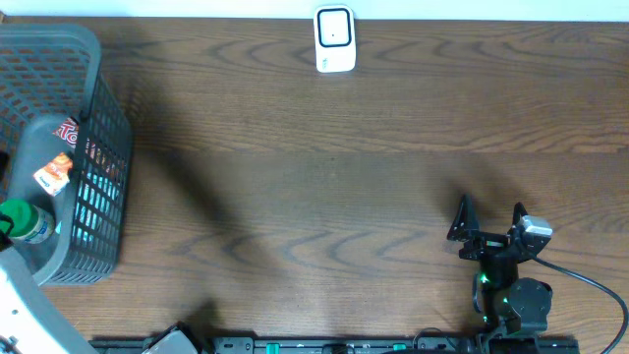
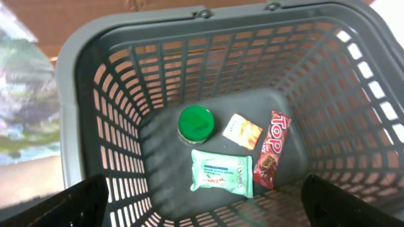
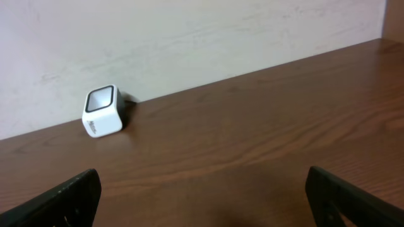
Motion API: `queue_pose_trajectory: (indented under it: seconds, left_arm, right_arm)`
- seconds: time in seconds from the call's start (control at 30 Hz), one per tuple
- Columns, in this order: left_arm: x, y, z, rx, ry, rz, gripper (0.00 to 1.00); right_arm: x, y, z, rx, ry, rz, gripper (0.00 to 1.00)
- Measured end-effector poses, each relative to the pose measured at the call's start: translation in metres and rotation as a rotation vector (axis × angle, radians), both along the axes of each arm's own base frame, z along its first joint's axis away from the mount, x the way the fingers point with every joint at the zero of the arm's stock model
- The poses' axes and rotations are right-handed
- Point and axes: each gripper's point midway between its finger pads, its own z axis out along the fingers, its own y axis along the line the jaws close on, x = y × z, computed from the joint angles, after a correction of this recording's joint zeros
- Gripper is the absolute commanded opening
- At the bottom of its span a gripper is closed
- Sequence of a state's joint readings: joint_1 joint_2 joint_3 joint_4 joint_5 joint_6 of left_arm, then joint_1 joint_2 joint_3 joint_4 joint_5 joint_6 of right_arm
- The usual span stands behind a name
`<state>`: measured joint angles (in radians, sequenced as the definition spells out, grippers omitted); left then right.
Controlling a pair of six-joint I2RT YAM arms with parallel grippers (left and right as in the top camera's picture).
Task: Scan the item barcode
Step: 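Move the left gripper over the basket and reach down inside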
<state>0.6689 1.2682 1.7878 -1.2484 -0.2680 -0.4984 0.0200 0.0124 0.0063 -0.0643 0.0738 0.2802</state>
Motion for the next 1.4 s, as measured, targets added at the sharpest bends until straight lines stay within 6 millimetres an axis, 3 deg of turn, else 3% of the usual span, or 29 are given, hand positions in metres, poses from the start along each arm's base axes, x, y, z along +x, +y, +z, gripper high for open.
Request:
queue_pose_trajectory:
  seconds: [0.17,0.47,0.9,1.4]
  left_arm:
    - [0.005,0.012,-0.019,-0.042,-0.006,0.039,0.98]
    - [0.026,0.025,-0.073,-0.150,0.065,0.043,0.98]
    - [0.008,0.057,-0.104,-0.233,0.100,0.187,0.98]
    - [0.018,0.075,-0.164,-0.309,0.164,0.222,0.98]
  right_arm:
    - [0.000,0.000,0.000,0.000,0.000,0.000,0.99]
    - [0.000,0.000,0.000,0.000,0.000,0.000,0.99]
    - [0.000,0.000,0.000,0.000,0.000,0.000,0.99]
    - [0.000,0.000,0.000,0.000,0.000,0.000,0.99]
